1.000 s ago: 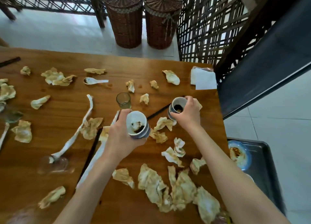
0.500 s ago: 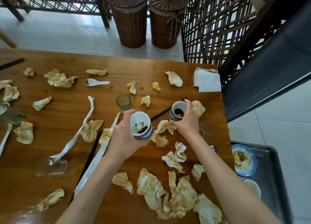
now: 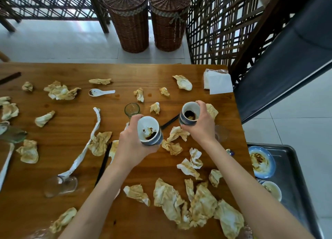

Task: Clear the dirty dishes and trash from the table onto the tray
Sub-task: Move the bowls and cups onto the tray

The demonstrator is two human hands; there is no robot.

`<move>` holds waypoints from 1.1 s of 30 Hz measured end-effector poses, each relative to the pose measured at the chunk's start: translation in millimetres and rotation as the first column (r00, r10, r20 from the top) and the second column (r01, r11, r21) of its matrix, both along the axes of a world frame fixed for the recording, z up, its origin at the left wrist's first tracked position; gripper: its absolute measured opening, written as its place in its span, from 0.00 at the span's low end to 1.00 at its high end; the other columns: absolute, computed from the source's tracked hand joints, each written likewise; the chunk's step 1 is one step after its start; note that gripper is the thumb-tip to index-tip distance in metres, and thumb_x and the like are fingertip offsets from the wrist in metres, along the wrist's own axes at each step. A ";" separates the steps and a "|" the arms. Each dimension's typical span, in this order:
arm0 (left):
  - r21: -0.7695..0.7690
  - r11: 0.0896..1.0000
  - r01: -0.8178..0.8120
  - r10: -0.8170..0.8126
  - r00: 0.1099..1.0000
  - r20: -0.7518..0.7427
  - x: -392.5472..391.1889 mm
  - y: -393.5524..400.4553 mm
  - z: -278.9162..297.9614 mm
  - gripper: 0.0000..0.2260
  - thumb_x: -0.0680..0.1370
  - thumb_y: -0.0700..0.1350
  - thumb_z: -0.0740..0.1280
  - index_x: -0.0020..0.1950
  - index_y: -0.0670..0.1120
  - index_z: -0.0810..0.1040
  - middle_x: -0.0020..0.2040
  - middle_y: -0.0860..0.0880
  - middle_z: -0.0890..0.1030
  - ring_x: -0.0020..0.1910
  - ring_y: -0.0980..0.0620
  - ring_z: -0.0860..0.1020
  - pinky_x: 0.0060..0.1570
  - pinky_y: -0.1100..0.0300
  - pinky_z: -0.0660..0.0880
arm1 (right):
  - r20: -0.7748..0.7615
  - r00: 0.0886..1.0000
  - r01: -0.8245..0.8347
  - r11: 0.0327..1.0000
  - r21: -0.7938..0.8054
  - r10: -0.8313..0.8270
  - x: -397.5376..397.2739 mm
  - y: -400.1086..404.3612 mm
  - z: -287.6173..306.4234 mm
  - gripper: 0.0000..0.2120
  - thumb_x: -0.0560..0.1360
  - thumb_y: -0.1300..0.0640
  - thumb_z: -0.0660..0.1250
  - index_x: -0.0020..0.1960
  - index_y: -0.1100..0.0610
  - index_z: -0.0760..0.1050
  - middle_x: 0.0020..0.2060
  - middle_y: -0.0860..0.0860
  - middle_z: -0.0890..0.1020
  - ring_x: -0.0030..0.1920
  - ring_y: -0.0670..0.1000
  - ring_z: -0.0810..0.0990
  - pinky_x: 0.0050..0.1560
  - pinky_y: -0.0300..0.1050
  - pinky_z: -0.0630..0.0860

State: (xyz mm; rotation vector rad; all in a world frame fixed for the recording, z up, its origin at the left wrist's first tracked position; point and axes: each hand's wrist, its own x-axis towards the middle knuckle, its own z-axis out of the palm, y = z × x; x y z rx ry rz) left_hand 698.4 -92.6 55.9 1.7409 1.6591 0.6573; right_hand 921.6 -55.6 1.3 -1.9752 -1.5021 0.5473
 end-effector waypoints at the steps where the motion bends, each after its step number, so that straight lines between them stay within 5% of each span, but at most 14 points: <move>1: 0.001 1.000 0.006 -0.006 1.000 -0.004 -0.5 0.2 2.0 0.38 0.58 0.48 0.81 0.59 0.61 0.61 0.52 0.50 0.74 0.50 0.48 0.74 0.47 0.52 0.77 | 0.003 1.000 -0.005 1.000 0.013 0.005 -0.3 -2.2 5.8 0.42 0.59 0.53 0.80 0.66 0.48 0.60 0.56 0.50 0.76 0.55 0.50 0.75 0.49 0.41 0.72; 8: 0.045 0.996 0.082 -0.081 0.997 -0.021 5.2 -6.4 12.2 0.39 0.58 0.48 0.81 0.60 0.60 0.61 0.52 0.52 0.74 0.52 0.48 0.73 0.48 0.50 0.76 | -0.004 1.000 -0.014 0.997 0.079 0.014 12.2 -33.9 47.7 0.40 0.61 0.50 0.79 0.66 0.48 0.61 0.57 0.48 0.75 0.56 0.48 0.75 0.50 0.40 0.72; 14: 0.074 0.987 0.140 -0.138 0.990 -0.034 31.5 -29.5 19.4 0.39 0.56 0.50 0.81 0.59 0.58 0.63 0.48 0.56 0.74 0.46 0.54 0.72 0.36 0.73 0.65 | 0.006 1.000 -0.024 0.996 0.081 0.024 43.0 -77.2 68.9 0.41 0.60 0.49 0.79 0.66 0.49 0.62 0.57 0.47 0.75 0.56 0.48 0.74 0.54 0.43 0.74; 23: 0.061 0.980 0.189 -0.191 0.981 0.022 117.5 -106.6 20.4 0.38 0.58 0.51 0.80 0.61 0.59 0.62 0.52 0.52 0.74 0.50 0.50 0.73 0.44 0.58 0.69 | 0.011 1.000 0.013 0.987 0.163 -0.015 131.2 -169.5 74.4 0.39 0.59 0.44 0.78 0.63 0.44 0.61 0.50 0.39 0.71 0.48 0.43 0.72 0.47 0.38 0.71; 33: 0.049 0.990 0.129 -0.133 0.988 0.080 243.0 -205.6 4.9 0.34 0.58 0.49 0.79 0.55 0.62 0.62 0.45 0.60 0.72 0.44 0.55 0.72 0.34 0.73 0.63 | -0.001 1.000 0.027 1.000 0.001 -0.027 264.6 -282.8 63.6 0.38 0.55 0.52 0.80 0.61 0.48 0.66 0.45 0.44 0.75 0.46 0.48 0.74 0.45 0.39 0.67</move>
